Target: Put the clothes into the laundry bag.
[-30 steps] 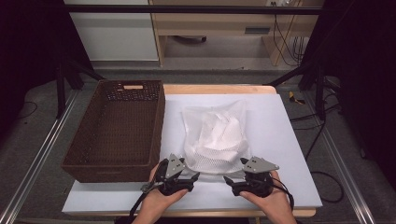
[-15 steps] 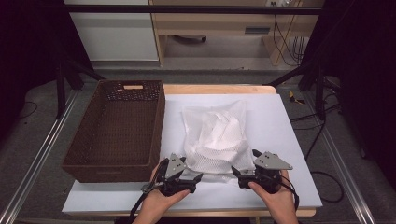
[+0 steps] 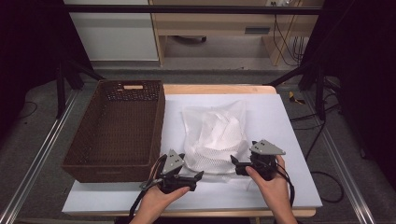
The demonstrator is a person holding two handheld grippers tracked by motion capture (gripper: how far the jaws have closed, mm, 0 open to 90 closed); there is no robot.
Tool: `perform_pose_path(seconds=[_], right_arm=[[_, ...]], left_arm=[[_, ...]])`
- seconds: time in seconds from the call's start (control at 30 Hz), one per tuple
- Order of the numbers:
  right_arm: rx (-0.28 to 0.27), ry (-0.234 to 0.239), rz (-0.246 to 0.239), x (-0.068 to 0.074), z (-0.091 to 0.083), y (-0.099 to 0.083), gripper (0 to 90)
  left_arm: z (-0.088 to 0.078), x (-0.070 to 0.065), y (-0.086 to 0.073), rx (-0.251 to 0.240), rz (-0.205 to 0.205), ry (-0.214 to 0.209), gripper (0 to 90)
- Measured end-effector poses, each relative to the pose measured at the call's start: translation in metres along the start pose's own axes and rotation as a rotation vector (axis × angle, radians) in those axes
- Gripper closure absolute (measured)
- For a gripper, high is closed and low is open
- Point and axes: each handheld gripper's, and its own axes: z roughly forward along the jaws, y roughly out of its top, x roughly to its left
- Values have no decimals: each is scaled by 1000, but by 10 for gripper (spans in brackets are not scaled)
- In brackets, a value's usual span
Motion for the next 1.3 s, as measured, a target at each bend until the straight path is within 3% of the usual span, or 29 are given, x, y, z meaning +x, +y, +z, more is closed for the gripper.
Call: perform_pose_path(seconds=[0.17, 0.47, 0.77, 0.97, 1.3], right_arm=[[22, -21, 67, -7, 9, 10, 86], [-20, -80, 125, -19, 9, 21, 111], [-33, -142, 129, -33, 5, 8, 111], [-48, -158, 142, -43, -2, 2, 108], [-53, -184, 160, -58, -10, -8, 108]], left_arm=[[-4, 0, 5, -8, -6, -11, 99], [-21, 7, 18, -33, -19, -13, 93], [-45, 28, 28, -37, -26, 50, 93], [-63, 45, 33, -63, -38, 91, 92], [-83, 72, 34, -57, -70, 144, 90]])
